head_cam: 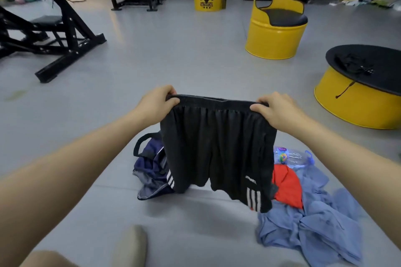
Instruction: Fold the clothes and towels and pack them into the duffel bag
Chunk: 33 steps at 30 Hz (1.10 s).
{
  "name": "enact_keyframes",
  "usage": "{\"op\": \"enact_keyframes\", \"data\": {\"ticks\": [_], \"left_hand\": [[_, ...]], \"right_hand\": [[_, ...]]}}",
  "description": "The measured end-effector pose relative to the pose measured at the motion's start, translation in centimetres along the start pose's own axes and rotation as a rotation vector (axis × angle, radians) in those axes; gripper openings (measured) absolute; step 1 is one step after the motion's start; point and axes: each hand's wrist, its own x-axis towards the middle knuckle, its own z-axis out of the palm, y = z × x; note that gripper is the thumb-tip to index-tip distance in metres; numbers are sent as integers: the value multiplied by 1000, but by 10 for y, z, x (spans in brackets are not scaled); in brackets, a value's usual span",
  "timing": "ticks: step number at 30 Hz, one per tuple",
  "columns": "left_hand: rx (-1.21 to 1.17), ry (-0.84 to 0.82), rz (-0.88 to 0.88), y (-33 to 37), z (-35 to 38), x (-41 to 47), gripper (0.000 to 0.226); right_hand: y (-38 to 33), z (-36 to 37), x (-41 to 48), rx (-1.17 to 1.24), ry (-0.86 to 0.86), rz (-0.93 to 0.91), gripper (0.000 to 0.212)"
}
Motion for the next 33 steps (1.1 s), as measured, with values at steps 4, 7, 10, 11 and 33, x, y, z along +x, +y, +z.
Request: {"op": "enact_keyframes", "data": {"ticks": [4,7,10,11,33], "left_hand": [[-315,-40,-151,7,18,-8,16],[-510,-41,-203,25,40,-26,13],[-593,-29,-188,49,65,-45,10],[-593,-20,-174,56,72,-51,11],[-27,-273,378,47,24,-53,66]], "right_hand": [[-18,19,4,206,-77,159,37],[-40,32,-1,504,-116,265,30],[-64,46,-8,655,-160,293,26],[-71,50,-10,692,-174,298,26],[-48,27,-34,452,-317,-234,28]]}}
